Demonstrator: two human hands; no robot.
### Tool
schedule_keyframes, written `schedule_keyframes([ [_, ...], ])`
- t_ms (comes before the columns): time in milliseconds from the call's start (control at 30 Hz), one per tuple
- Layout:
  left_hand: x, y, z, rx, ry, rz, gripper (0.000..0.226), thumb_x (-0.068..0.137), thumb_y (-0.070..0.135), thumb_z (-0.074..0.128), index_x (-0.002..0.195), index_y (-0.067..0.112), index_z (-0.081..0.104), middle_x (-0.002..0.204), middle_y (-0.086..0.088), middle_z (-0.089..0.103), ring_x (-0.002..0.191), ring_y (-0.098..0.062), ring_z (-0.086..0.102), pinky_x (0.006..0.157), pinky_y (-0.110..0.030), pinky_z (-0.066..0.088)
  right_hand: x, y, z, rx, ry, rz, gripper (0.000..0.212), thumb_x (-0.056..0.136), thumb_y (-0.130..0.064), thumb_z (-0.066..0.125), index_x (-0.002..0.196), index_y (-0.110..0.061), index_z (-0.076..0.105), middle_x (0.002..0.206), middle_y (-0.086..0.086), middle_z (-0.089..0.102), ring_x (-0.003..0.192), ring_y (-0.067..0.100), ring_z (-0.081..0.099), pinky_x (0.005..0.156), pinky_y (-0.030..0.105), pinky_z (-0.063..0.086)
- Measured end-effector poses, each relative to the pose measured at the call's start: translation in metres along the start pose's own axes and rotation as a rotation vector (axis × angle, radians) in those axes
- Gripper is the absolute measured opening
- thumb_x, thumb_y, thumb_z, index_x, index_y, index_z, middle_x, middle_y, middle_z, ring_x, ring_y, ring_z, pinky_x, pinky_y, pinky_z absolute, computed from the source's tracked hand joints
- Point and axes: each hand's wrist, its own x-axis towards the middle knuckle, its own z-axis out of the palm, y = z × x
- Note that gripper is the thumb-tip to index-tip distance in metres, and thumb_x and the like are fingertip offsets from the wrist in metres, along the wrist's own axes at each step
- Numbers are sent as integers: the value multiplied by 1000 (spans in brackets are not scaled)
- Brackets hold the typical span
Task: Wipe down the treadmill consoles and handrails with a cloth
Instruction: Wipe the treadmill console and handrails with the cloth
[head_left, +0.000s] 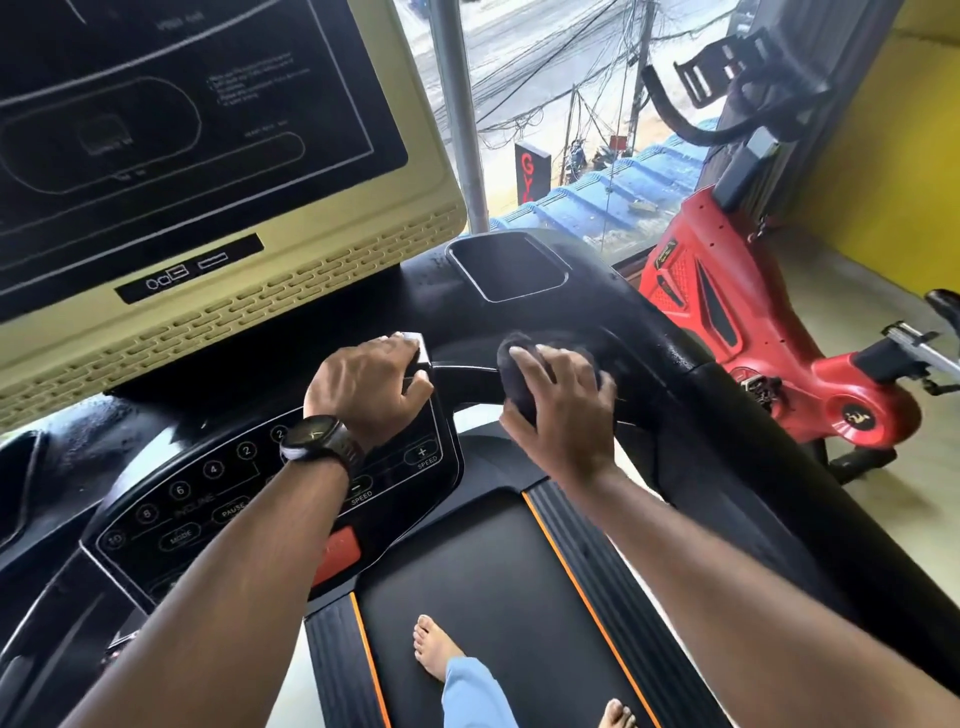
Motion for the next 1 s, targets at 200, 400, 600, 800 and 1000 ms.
schedule_keyframes([
  [200, -2, -2, 8, 2, 45, 108, 57, 93, 36, 34, 135, 8, 60, 134, -11, 64, 121, -25, 63, 93, -39, 54, 9, 8, -2, 27, -48, 67, 59, 81, -53, 49, 135, -32, 59, 129, -2, 62, 119, 30, 58, 93, 51, 45],
  [400, -2, 1, 10, 32, 20, 110, 57, 93, 35, 30, 132, 8, 61, 133, -11, 65, 119, -26, 63, 93, -41, 54, 20, 13, -9, 72, -36, 24, 63, 77, -51, 45, 136, -34, 57, 131, -6, 63, 119, 30, 60, 94, 53, 43],
  [600, -6, 15, 16, 15, 44, -17, 61, 90, 51, 35, 130, 13, 61, 132, -4, 65, 116, -26, 63, 97, -45, 48, -27, 15, 6, -77, 57, 27, 68, 81, -43, 55, 148, -30, 50, 145, 4, 54, 135, 32, 48, 104, 60, 37],
  [800, -6, 16, 18, 17, 46, -31, 61, 92, 52, 32, 131, 15, 60, 133, -3, 64, 117, -25, 62, 98, -45, 46, 3, 18, -4, 34, -10, 168, 57, 82, -50, 50, 136, -32, 58, 129, -5, 63, 121, 26, 57, 98, 50, 41],
  [1000, -5, 16, 20, 16, 76, -34, 59, 92, 50, 33, 131, 14, 61, 134, -3, 64, 118, -24, 62, 98, -45, 46, 33, 24, -19, 86, -149, 165, 51, 78, -56, 38, 115, -35, 67, 109, -1, 70, 104, 29, 64, 92, 44, 42],
])
